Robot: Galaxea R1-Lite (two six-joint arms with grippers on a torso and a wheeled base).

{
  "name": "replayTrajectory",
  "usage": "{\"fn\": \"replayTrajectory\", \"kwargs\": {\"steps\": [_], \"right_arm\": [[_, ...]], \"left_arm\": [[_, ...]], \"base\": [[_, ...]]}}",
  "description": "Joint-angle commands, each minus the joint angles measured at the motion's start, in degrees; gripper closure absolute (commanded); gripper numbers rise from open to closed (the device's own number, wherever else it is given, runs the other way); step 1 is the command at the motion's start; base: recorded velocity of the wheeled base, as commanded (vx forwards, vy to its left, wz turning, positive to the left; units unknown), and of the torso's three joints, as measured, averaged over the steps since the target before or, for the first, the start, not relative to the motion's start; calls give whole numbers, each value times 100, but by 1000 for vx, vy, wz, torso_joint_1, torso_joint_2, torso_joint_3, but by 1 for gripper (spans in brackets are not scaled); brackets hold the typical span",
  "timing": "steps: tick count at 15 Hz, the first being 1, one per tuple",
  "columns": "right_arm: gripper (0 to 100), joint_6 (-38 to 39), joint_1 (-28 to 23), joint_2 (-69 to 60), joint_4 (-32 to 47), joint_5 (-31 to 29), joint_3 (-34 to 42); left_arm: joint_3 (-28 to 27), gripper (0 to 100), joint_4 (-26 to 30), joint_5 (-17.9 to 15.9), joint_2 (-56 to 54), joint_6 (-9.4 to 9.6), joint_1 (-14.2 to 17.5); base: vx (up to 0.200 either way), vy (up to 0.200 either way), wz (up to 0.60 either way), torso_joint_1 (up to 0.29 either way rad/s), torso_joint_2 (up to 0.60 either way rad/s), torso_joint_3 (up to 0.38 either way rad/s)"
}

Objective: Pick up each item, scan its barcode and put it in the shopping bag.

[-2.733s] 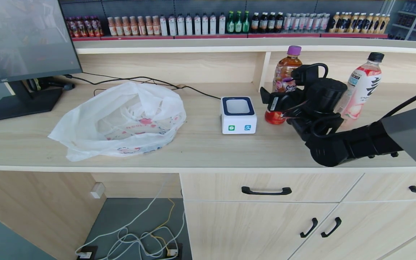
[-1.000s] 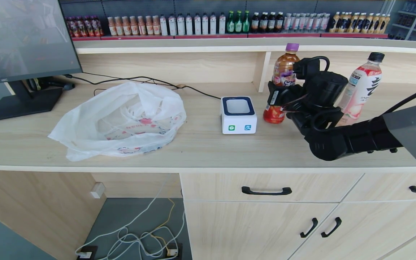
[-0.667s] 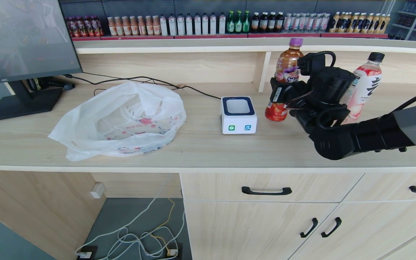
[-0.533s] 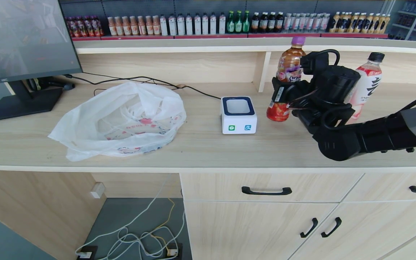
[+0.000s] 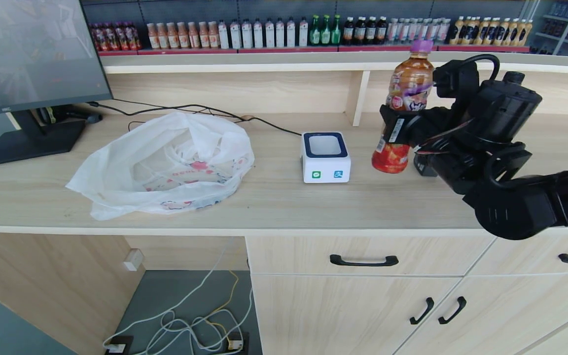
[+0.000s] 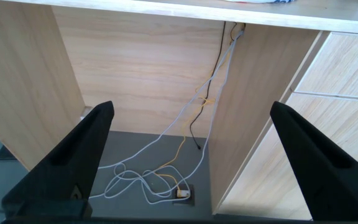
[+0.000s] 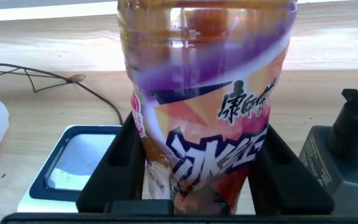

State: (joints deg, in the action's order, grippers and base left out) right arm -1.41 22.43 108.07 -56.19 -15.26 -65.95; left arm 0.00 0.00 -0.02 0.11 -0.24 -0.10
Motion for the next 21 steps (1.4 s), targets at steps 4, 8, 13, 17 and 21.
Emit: {"fn": "replayTrajectory", "kwargs": {"steps": [4,8,13,17,21], "right_arm": [[100,-8,253,-796,-24,-21,715],[100,-17,490,-1403,-402,-29,1875],[100,18,605,-2035,-534,41,2622],[100,238,692,-2449,-542,41,3141],[100,607,754,-2677,-542,630,3273]], "left_arm": [[0,0,0,2,-2,-2,1],[0,0,0,2,-2,-2,1],[0,0,0,2,-2,-2,1],[0,0,0,2,-2,-2,1],[0,0,0,2,-2,-2,1]], "base": [[0,0,0,0,0,0],[0,0,0,0,0,0],[0,0,0,0,0,0],[0,0,0,0,0,0],[0,0,0,0,0,0]]}}
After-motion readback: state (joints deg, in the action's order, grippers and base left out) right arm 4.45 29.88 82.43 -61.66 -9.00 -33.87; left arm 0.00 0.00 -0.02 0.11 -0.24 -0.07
